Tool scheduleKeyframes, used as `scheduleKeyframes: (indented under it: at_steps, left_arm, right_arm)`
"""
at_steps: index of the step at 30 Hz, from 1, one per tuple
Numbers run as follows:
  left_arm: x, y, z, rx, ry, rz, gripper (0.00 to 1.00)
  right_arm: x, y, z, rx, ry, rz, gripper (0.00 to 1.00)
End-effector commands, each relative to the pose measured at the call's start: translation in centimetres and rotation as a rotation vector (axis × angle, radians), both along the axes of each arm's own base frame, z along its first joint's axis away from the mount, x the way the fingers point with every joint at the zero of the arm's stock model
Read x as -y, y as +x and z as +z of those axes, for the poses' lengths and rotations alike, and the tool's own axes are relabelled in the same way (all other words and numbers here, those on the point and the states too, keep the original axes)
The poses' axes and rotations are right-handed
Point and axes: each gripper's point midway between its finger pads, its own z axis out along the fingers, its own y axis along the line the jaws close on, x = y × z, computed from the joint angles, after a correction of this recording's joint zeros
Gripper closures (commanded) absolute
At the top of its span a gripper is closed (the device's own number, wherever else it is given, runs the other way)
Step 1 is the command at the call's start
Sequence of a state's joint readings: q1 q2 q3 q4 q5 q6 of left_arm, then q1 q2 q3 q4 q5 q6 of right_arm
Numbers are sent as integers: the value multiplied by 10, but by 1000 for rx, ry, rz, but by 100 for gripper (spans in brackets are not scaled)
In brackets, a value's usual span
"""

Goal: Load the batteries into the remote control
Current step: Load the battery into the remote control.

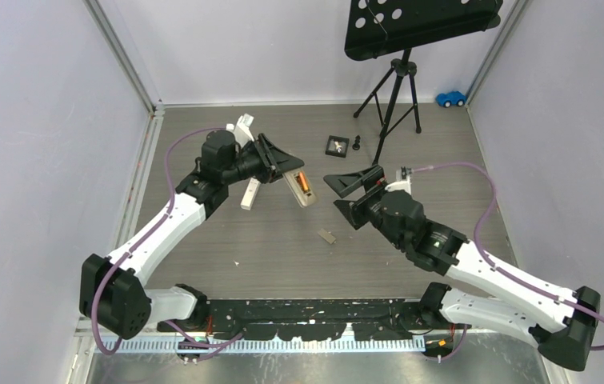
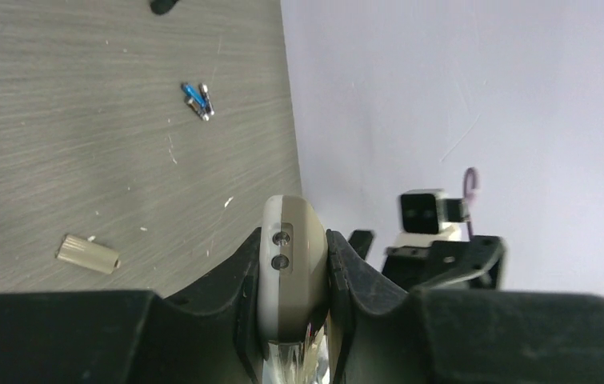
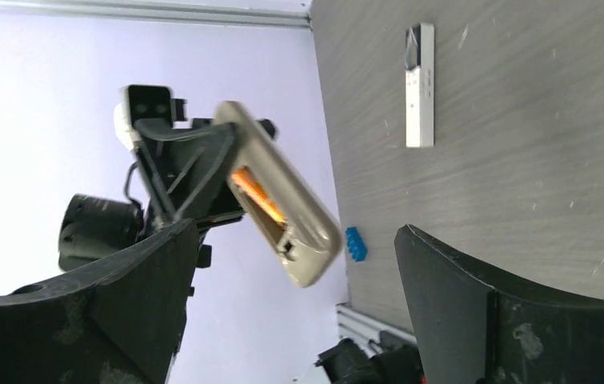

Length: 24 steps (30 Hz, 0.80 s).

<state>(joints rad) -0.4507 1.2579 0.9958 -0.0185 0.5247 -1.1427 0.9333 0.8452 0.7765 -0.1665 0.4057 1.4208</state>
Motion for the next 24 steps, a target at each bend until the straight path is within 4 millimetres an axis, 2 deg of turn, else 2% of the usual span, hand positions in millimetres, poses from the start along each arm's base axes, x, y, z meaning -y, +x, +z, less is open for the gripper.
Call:
scheduleKeyframes:
  at_steps: [1, 5, 8, 16, 24]
  left_arm:
    - [-8, 14, 31, 81, -63, 97, 100]
    - [-8, 14, 31, 59, -75, 105, 100]
    - [-7, 13, 31, 52, -75, 99, 100]
    - [-4, 4, 29, 36, -85, 55, 100]
    - [-2, -1, 26, 36, -80, 27, 100]
  right_arm:
    - [-19, 4, 7, -113, 273, 3, 3]
    - [-32, 10, 22, -62, 365, 34, 3]
    - [-41, 13, 27, -52, 415, 54, 4]
    - [-61, 29, 19, -98, 475, 80, 4]
    - [-75, 37, 17, -115, 489, 117, 6]
